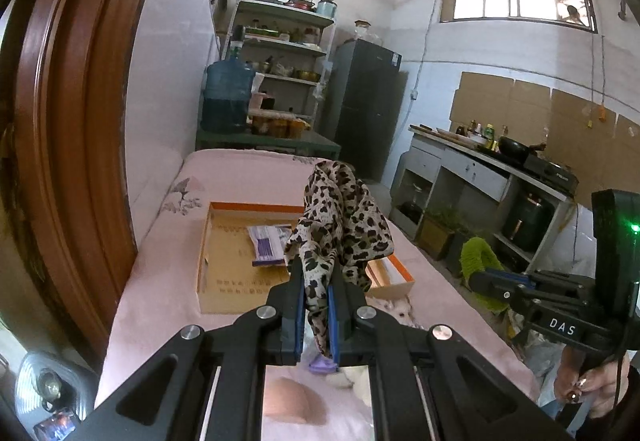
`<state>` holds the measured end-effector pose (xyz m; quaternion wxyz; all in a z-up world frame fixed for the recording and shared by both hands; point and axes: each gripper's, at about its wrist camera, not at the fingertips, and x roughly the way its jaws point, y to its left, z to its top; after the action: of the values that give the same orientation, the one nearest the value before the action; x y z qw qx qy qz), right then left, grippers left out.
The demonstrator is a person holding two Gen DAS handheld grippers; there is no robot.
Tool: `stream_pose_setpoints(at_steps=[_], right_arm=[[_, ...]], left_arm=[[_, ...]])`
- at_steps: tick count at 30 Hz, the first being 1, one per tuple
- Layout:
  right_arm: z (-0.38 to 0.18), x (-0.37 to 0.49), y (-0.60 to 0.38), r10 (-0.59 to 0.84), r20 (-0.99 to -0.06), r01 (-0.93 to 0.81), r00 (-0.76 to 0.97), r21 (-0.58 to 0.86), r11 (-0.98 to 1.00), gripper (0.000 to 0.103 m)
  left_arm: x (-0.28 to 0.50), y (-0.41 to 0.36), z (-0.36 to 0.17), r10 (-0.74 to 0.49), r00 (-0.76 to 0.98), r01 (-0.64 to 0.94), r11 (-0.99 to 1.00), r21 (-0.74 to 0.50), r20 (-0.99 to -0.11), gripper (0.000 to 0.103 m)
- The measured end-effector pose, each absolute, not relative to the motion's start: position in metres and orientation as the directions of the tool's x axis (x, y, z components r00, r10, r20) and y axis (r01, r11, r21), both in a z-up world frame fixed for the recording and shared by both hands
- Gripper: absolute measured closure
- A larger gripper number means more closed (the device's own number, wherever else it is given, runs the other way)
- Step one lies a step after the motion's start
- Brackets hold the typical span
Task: Organize soft objects
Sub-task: 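Carry the scrunchie and green ring over the box with both tools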
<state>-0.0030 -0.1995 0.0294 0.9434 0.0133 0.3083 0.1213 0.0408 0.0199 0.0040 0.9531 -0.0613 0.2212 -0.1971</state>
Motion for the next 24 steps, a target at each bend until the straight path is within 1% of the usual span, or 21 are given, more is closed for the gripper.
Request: stream_pose_setpoints(at_steps=[6,10,24], right_arm=[[0.035,0.017,-0.199,0.238,-0.571,-0.232,0.786,0.085,0.969,0.091],[0.038,0.030,-0.197,0.254,-0.563,-0.242,0.787,0.098,0.965,0.091],[0.045,0.086,-0.193,0.292,-0.554,-0.272,0.779,0.121,0.955,0.090]], left_arm=[[0.058,0.017,0.007,-0.387,0.832,0.332,0.921,-0.203,-0.398,0.094],[0.071,0.015,0.007,-0.382,0.830,0.319,0.923,-0.216,-0.408,0.094],[0.118,0.010,0.016,-0.344,0.843,0.287,0.938,-0.194,-0.414,0.094]])
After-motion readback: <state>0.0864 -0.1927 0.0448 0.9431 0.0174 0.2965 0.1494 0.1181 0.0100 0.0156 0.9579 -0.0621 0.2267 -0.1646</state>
